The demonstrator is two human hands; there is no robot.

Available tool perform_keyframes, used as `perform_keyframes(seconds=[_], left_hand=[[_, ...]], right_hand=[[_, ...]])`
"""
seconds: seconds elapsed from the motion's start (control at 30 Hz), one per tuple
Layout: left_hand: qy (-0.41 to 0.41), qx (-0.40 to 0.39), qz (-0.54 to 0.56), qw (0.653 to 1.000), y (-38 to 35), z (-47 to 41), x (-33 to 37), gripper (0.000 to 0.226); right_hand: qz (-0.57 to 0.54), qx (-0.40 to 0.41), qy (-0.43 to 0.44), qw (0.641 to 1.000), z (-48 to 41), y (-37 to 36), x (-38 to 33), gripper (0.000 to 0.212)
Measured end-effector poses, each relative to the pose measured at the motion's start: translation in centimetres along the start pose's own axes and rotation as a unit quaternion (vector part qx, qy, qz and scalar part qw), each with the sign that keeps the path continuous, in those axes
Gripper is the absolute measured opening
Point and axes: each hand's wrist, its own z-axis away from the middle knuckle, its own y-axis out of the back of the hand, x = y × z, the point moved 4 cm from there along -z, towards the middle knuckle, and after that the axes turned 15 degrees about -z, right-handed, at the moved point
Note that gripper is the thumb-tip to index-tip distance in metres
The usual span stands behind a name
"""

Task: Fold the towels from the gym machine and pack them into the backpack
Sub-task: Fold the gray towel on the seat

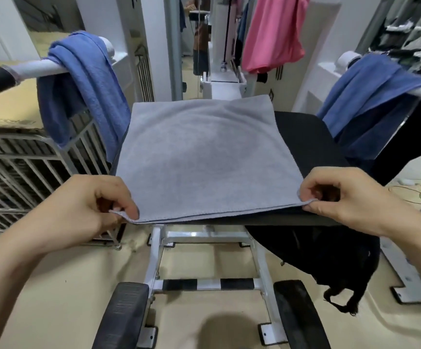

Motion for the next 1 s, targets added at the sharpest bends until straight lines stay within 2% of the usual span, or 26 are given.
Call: perform_keyframes(seconds=[0.07, 0.13, 0.2, 0.23, 0.27, 0.33, 0.37, 0.43, 0.5, 0.57, 0.63, 0.7, 0.77, 0.83, 0.93, 1.0], left_hand=[[-0.002, -0.001, -0.012, 1.000, -0.3, 0.3, -0.2, 0.056], [-0.029, -0.013, -0.039, 0.999, -0.3, 0.6, 0.3, 0.046], [-0.084, -0.064, -0.054, 0.993, -0.2, 1.1, 2.2, 0.013], [-0.086, -0.090, -0.040, 0.991, 0.0, 1.0, 2.9, 0.012], [-0.063, -0.094, -0.005, 0.994, 0.5, 0.6, 3.4, 0.023], [0.014, -0.023, 0.057, 0.998, 1.9, -1.4, 3.2, 0.030], [0.040, 0.037, 0.033, 0.998, 2.7, -2.9, 2.7, 0.027], [0.097, 0.110, -0.033, 0.989, 3.8, -6.4, 1.9, 0.022], [0.126, 0.120, -0.053, 0.983, 4.1, -10.3, 1.4, 0.021], [0.150, 0.107, -0.109, 0.977, 3.7, -14.0, 0.2, 0.022], [0.203, 0.090, -0.176, 0.959, 3.0, -16.6, -2.0, 0.027], [0.263, 0.074, -0.154, 0.949, 2.5, -17.9, -4.1, 0.028], [0.300, 0.085, -0.091, 0.946, 2.5, -18.2, -5.5, 0.021], [0.317, 0.127, -0.062, 0.938, 2.9, -18.3, -6.3, 0.012], [0.328, 0.178, -0.068, 0.925, 3.3, -18.8, -6.9, 0.016], [0.338, 0.221, -0.049, 0.914, 3.4, -19.3, -7.2, 0.016]], right_hand=[[-0.010, 0.100, 0.038, 0.994, 1.5, -0.6, 0.7, 0.025], [0.098, 0.181, 0.109, 0.972, 2.8, -2.0, 0.2, 0.018], [0.177, 0.162, 0.131, 0.962, 3.8, -3.6, 0.1, 0.016], [0.170, 0.137, 0.120, 0.969, 3.9, -3.8, 0.1, 0.016], [0.134, 0.114, 0.096, 0.980, 3.7, -3.4, -0.2, 0.016], [0.019, 0.098, 0.054, 0.994, 2.5, -1.4, -0.8, 0.012], [-0.024, 0.119, 0.049, 0.991, 1.4, -0.2, -1.0, 0.011], [-0.019, 0.196, 0.067, 0.978, -1.6, 2.2, -1.3, 0.010], [-0.025, 0.235, 0.063, 0.970, -5.9, 3.5, -1.3, 0.011], [-0.037, 0.209, 0.001, 0.977, -11.0, 3.8, -0.4, 0.018], [-0.027, 0.130, -0.083, 0.988, -16.3, 3.2, 1.3, 0.031], [-0.031, 0.060, -0.140, 0.988, -20.4, 2.6, 3.2, 0.038], [-0.055, 0.029, -0.162, 0.985, -22.8, 2.6, 4.5, 0.040], [-0.074, -0.006, -0.161, 0.984, -23.8, 3.1, 5.1, 0.027], [-0.067, -0.054, -0.147, 0.985, -24.4, 4.1, 5.0, 0.014], [-0.088, -0.055, -0.142, 0.985, -25.2, 4.5, 5.3, 0.011]])
